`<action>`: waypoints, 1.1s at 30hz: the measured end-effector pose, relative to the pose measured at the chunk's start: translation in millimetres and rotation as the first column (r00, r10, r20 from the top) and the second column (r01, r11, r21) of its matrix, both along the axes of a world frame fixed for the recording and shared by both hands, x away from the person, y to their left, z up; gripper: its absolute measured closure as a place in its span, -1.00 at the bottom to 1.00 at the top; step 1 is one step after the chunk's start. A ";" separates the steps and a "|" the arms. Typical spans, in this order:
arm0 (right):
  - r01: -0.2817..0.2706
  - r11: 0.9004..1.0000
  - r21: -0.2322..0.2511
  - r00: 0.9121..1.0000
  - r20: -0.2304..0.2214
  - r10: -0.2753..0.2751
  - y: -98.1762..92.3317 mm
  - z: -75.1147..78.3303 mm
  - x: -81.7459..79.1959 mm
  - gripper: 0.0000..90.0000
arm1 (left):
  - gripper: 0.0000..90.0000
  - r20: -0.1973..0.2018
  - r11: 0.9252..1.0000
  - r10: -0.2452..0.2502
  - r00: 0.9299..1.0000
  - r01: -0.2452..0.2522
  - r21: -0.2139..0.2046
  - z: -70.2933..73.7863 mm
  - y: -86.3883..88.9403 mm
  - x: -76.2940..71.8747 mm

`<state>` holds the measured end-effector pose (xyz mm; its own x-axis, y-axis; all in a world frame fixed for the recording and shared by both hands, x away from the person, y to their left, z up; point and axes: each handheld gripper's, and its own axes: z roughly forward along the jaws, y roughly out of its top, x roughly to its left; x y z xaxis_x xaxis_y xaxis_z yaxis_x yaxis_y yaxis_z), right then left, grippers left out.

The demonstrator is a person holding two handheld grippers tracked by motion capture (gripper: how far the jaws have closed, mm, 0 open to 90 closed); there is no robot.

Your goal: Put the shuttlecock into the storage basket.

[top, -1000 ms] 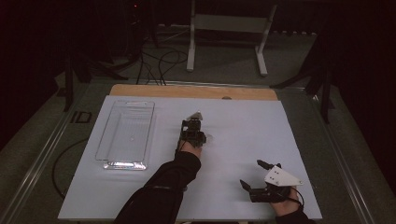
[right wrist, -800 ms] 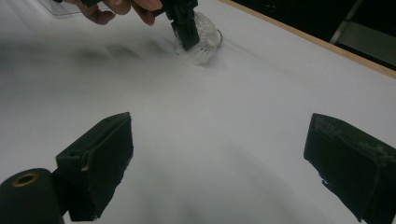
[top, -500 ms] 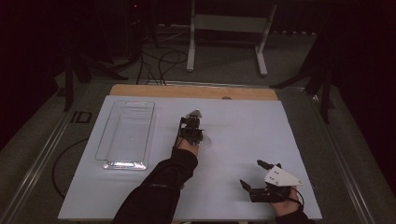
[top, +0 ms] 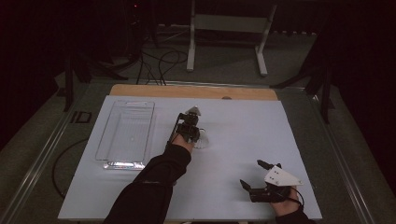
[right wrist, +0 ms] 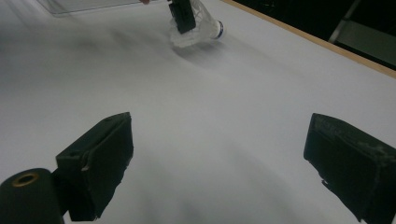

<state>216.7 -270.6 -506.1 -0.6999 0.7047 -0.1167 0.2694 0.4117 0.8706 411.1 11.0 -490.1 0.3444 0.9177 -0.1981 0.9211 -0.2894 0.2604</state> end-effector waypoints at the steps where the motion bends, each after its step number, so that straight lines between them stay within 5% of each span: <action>1: 0.000 1.000 -0.001 1.000 0.000 0.000 0.0 0.0 0.1 -0.81 | 1.00 0.004 1.000 -0.001 1.000 0.001 0.001 1.7 1.7 0.5; 15: 0.002 1.000 -0.005 1.000 0.001 -0.002 0.2 -0.7 0.4 -0.81 | 1.00 0.008 0.997 -0.072 0.997 0.072 0.019 21.1 17.5 -2.4; 21: 0.005 1.000 -0.004 1.000 0.002 -0.005 0.0 -0.6 0.5 -0.81 | 1.00 0.024 0.991 -0.130 0.991 0.131 -0.011 34.4 19.5 -9.0; 33: 0.002 1.000 -0.010 1.000 -0.001 -0.002 0.9 -1.7 1.0 -0.81 | 1.00 0.039 0.981 -0.195 0.980 0.195 -0.006 49.1 25.6 -24.0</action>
